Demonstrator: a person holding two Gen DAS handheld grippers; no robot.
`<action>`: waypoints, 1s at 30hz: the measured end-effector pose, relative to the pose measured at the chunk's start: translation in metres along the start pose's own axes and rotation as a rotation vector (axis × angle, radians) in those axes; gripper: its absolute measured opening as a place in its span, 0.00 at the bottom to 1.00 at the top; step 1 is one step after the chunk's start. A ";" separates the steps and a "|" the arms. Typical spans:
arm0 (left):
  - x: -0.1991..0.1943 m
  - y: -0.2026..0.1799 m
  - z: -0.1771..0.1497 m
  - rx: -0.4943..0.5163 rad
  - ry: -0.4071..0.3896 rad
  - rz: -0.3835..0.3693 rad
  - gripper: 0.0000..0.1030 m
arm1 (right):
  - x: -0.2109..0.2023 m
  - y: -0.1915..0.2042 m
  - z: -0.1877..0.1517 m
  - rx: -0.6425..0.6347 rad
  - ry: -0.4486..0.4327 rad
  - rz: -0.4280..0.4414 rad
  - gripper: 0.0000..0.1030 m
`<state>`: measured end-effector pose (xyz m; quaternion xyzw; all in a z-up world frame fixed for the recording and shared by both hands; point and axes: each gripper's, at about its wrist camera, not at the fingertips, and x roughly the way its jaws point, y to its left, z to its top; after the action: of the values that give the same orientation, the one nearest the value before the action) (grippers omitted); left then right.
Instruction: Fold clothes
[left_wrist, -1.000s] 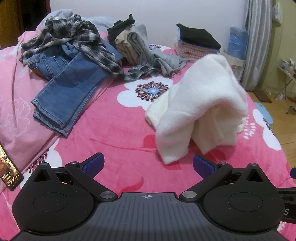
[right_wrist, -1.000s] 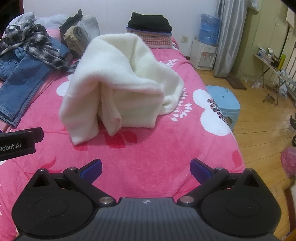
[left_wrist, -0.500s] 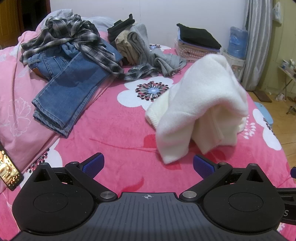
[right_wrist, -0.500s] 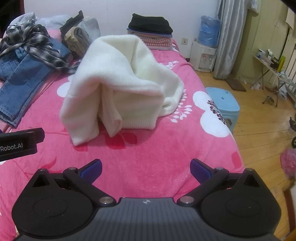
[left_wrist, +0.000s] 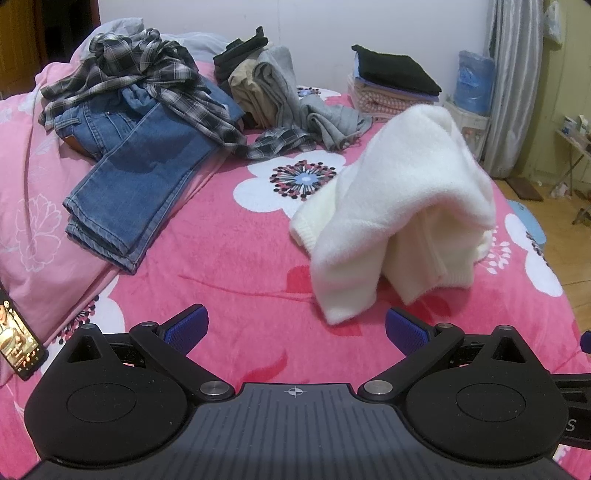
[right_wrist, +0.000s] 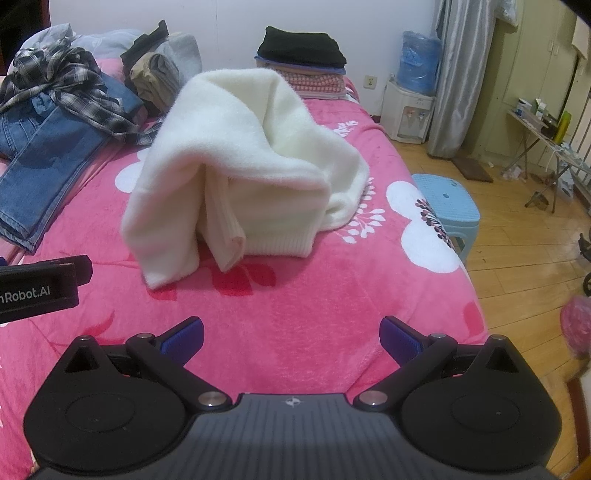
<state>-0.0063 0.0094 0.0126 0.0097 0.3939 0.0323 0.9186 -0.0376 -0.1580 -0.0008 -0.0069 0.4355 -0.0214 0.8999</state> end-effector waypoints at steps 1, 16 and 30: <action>0.000 0.000 0.000 -0.001 0.000 0.000 1.00 | 0.000 0.000 0.000 0.000 0.000 0.000 1.00; 0.001 0.002 0.001 -0.005 0.003 0.006 1.00 | 0.000 0.001 0.000 0.001 0.004 0.001 1.00; 0.001 0.002 -0.001 -0.003 0.007 0.005 1.00 | 0.000 0.001 0.000 0.002 0.006 0.000 1.00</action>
<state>-0.0063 0.0118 0.0114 0.0094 0.3970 0.0353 0.9171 -0.0377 -0.1572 -0.0009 -0.0061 0.4383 -0.0218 0.8985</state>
